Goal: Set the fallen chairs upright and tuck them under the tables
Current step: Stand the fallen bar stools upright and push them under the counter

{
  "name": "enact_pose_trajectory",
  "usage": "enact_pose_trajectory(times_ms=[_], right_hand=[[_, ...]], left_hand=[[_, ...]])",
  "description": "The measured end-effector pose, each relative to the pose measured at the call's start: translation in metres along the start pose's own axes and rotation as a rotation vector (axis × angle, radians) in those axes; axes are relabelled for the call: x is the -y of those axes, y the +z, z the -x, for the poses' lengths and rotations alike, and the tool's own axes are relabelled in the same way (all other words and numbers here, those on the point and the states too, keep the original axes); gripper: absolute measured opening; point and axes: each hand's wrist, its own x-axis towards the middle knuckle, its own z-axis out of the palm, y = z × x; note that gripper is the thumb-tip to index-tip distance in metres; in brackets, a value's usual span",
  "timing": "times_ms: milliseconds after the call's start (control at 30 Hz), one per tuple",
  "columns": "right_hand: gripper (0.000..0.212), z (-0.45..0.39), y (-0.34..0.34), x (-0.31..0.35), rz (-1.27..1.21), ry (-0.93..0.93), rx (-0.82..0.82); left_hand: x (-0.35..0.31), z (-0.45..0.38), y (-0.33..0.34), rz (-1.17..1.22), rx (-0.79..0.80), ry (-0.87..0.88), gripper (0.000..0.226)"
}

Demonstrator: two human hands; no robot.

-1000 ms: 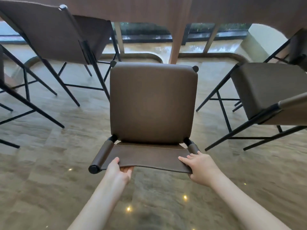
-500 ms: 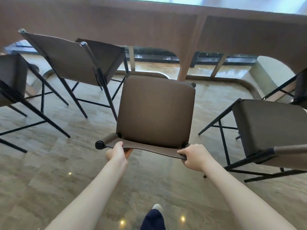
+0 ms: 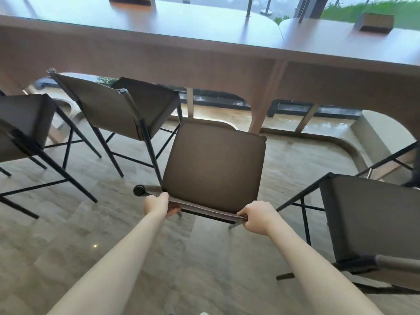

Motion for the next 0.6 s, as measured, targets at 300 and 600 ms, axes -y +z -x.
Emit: enact_pose_trajectory(times_ms=[300, 600], right_hand=[[0.046, -0.029, -0.025, -0.022, -0.005, -0.005, -0.011], [0.041, -0.047, -0.043, -0.031, 0.001, 0.052, 0.027]], left_hand=[[0.014, 0.017, 0.034, -1.367, 0.322, 1.482, 0.047], [-0.067, -0.077, 0.055, -1.774, 0.651, 1.612, 0.078]])
